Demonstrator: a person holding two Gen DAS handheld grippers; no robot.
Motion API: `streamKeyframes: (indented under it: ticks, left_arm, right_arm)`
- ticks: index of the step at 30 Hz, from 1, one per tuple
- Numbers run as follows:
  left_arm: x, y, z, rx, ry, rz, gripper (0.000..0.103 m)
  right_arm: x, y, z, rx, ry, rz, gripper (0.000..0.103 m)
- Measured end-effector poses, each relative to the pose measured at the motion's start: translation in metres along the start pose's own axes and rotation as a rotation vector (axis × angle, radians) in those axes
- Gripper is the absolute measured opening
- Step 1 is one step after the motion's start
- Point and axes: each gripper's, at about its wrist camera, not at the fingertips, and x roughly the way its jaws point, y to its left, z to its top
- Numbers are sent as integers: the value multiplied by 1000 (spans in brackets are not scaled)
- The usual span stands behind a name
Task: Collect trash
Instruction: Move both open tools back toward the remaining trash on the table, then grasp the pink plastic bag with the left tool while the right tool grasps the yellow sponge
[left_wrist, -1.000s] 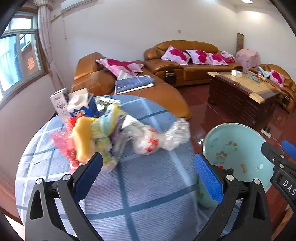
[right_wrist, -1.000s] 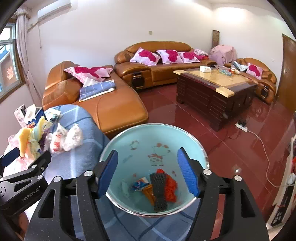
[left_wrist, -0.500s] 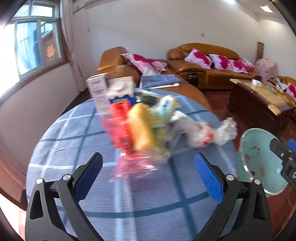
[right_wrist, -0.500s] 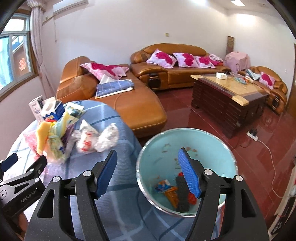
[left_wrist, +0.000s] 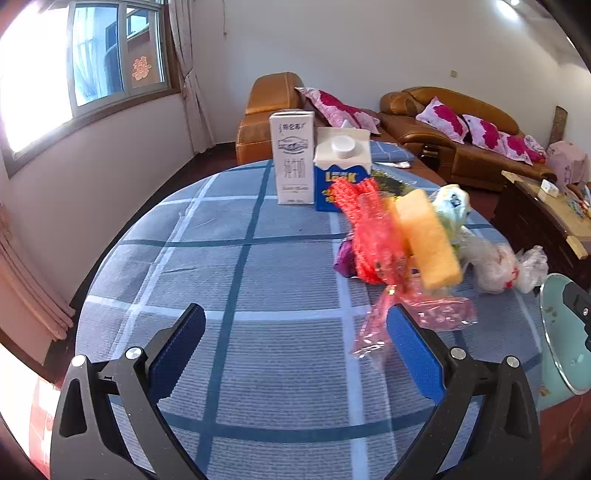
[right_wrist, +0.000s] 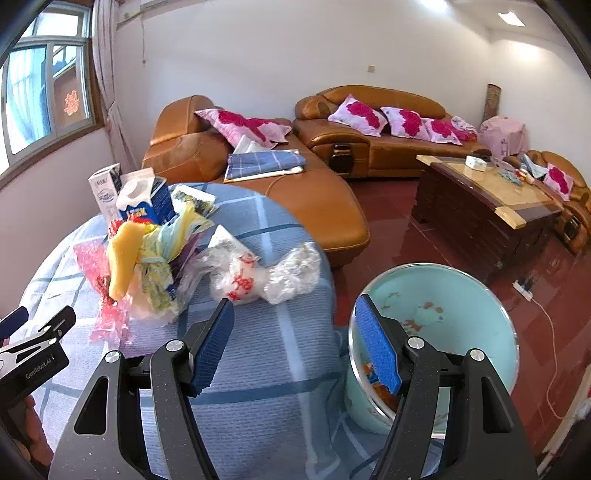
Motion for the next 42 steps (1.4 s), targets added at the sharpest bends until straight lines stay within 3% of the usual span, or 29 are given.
streamKeyframes:
  ticks: [12,17,27,30,33,35,37,42]
  left_arm:
    - [14,-1,10,-20,3,-42,88]
    - [18,-7,21,-35,0,-84,82]
    - [39,-27,15,-9,70,-164,78]
    - [50,-27,10,-20,101,-181,71]
    - [54,-23,11,-29,111,-193,54]
    - [55,-18,12,-43,111,-239,27]
    - [56,-12,12,-67,117,-272,24]
    - [43,4,14,-68,89,-268,22]
  right_arm:
    - [16,12,3,-20,23,21,67]
    - [19,22,9,-44,19,52,59]
    - [24,32,14,-61,21,68,58]
    - [27,28,11,-50,34,65,58]
    - [26,28,11,-49,35,74,58]
    - [25,31,12,-58,29,86,58]
    - [23,34,13,-68,24,94,58]
    - [21,39,15,-69,21,121,58]
